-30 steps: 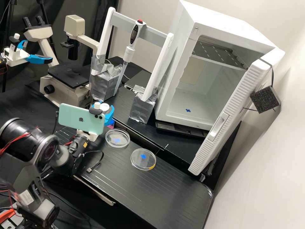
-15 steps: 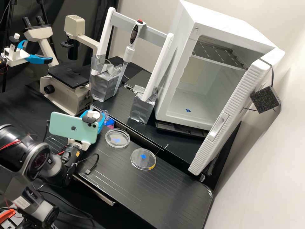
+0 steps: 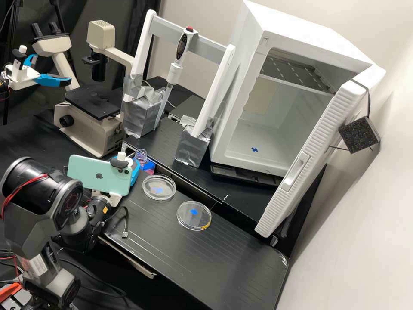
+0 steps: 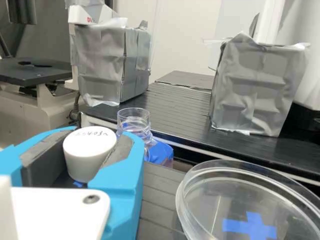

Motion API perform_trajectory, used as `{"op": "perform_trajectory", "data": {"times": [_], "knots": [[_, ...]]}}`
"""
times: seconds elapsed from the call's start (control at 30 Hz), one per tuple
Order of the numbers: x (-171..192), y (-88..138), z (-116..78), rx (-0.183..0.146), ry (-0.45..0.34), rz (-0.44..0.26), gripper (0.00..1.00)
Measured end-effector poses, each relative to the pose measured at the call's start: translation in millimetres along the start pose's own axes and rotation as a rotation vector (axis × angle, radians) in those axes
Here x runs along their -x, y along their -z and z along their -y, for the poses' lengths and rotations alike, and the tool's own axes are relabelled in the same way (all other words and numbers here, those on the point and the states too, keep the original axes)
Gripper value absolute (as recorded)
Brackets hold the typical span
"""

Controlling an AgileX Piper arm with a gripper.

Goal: Open the bottle

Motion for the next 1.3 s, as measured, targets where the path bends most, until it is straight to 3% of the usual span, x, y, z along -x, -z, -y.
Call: {"op": "perform_trajectory", "data": {"times": [0.33, 0.53, 0.63, 0.77, 0.93, 1.03, 1.3], "knots": [[1, 3, -1.8, 0.001, -0.018, -0.006, 1.0], [11, 6, -20.1, 0.029, -0.062, -0.075, 1.0], [25, 8, -38.6, 0.008, -0.121, -0.109, 1.0], [40, 9, -61.5, -0.025, -0.293, -0.087, 1.0], [45, 7, -75.7, -0.121, -0.508, -0.02, 1.0], [46, 5, -77.6, -0.145, -0.538, -0.002, 1.0], [43, 9, -73.8, -0.153, -0.508, -0.027, 1.0]]}}
